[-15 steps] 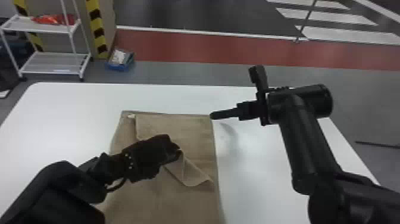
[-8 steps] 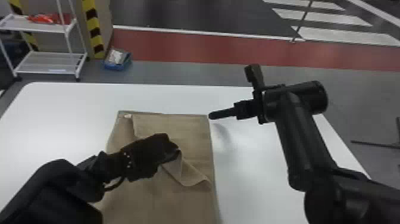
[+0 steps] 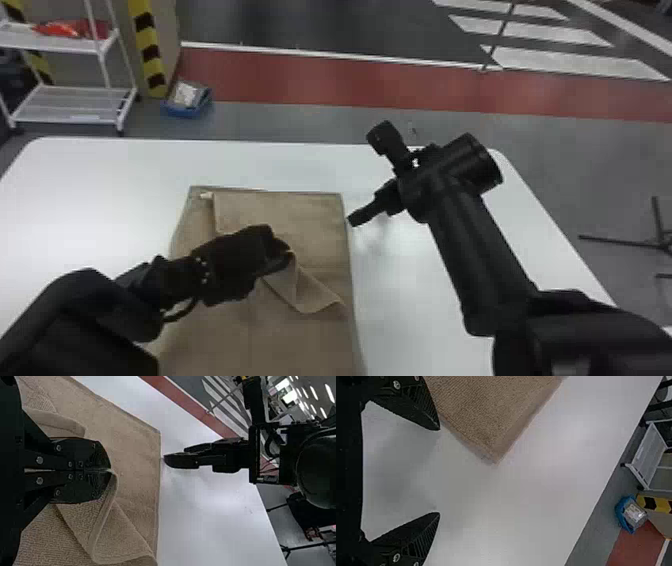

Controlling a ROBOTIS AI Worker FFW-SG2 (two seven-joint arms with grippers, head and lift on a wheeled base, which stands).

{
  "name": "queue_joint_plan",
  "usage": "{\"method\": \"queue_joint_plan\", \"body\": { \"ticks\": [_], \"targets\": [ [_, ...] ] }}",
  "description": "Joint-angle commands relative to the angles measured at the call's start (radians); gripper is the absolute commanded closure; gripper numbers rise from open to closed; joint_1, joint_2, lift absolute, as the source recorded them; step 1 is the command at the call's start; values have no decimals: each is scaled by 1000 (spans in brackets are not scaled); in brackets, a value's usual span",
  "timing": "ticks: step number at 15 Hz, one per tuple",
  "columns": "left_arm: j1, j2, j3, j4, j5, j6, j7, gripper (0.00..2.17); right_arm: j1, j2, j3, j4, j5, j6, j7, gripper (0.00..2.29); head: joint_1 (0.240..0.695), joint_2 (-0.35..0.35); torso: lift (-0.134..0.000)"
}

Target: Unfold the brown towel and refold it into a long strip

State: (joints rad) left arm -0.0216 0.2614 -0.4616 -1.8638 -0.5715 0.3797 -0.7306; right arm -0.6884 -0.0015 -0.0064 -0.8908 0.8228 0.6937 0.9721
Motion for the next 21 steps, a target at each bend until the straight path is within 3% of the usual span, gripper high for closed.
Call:
{"method": "queue_joint_plan", "body": {
  "ticks": [1, 9, 16, 19, 21],
  "targets": [
    [2, 2, 1, 0, 2, 0, 0, 1916, 12, 2, 8, -2, 9, -108, -1, 113, 695, -190, -123],
    [0, 6, 1, 9, 4, -3, 2, 1916, 15, 2, -18, 30, -13, -311, 27, 157, 695, -146, -123],
    [-11, 7, -5, 18, 16, -6, 0, 1916, -25, 2, -84, 121, -17, -366, 83, 552, 695, -140, -123],
    [-11, 9, -5, 18, 16, -9, 0, 1916, -26, 2, -86, 121, -21, -366, 91, 1058, 695, -140, -123],
    [-11, 10, -3, 18, 16, -9, 2, 1916, -14, 2, -92, 112, -22, -366, 79, 1706, 695, -140, -123]
  ]
}}
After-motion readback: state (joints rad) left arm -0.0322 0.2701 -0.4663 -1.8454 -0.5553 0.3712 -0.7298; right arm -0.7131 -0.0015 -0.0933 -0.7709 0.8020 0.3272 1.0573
